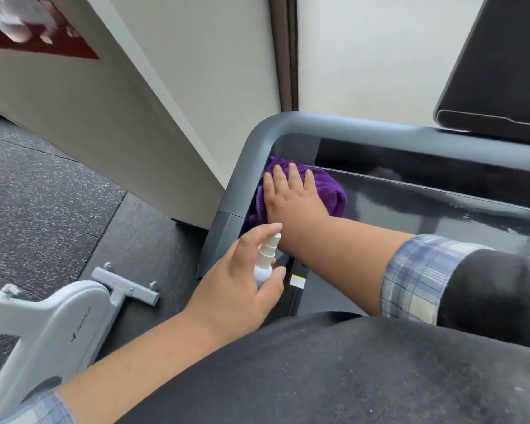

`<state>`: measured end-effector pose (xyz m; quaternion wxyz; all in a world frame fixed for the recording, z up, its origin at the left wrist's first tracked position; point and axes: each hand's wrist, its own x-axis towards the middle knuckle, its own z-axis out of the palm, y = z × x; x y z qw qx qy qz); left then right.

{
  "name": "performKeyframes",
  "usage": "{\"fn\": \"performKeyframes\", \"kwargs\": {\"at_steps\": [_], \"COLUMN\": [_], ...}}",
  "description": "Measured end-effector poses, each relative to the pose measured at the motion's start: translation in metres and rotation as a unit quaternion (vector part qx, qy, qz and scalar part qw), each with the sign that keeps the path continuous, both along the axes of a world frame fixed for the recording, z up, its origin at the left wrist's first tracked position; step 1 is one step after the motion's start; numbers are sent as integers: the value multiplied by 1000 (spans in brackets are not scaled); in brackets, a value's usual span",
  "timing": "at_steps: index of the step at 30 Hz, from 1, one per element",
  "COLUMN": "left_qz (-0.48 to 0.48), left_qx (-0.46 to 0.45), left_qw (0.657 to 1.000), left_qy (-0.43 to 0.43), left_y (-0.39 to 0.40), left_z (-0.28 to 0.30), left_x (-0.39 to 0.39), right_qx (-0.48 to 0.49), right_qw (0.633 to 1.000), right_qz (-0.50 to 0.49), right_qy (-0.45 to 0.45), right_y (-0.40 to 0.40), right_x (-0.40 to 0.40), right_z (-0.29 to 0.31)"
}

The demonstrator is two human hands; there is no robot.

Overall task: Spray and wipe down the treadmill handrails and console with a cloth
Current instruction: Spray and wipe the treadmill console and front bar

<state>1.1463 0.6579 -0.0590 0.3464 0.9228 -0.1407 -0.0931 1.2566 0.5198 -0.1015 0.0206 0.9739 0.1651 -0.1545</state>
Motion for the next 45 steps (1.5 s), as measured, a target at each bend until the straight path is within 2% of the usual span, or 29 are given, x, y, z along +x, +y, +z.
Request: {"fn": "performKeyframes", "kwargs": {"at_steps": [5,11,21,25,28,32,36,45], "left_qz": [-46,-121,-192,-210,-232,-253,-263,-224], "left_qx": [-1,-36,-34,-23,-29,-37,-46,-39], "left_qw": [999,992,981,977,972,967,964,973], "left_qy": [3,2,7,-4,-4,-2,4,42], "left_y": [-24,-69,-123,-141,-159,-197,-234,-297], "left_z": [0,3,9,11,6,3,10,11], "left_x": [12,25,32,31,23,12,-4,-46], "right_qx": [21,96,83,67,78,111,121,73], "right_qw": [999,989,944,951,962,960,941,876], "right_qz": [17,-112,-319,-301,-261,-258,-315,-476], "right_qy": [20,28,9,1,9,0,-19,-20], "right_y": [-40,-123,-263,-248,-233,-248,-305,-470], "right_x": [-10,-34,-120,-109,-96,-107,-142,-232], "right_z": [4,4,2,-1,-5,-7,-4,0]}}
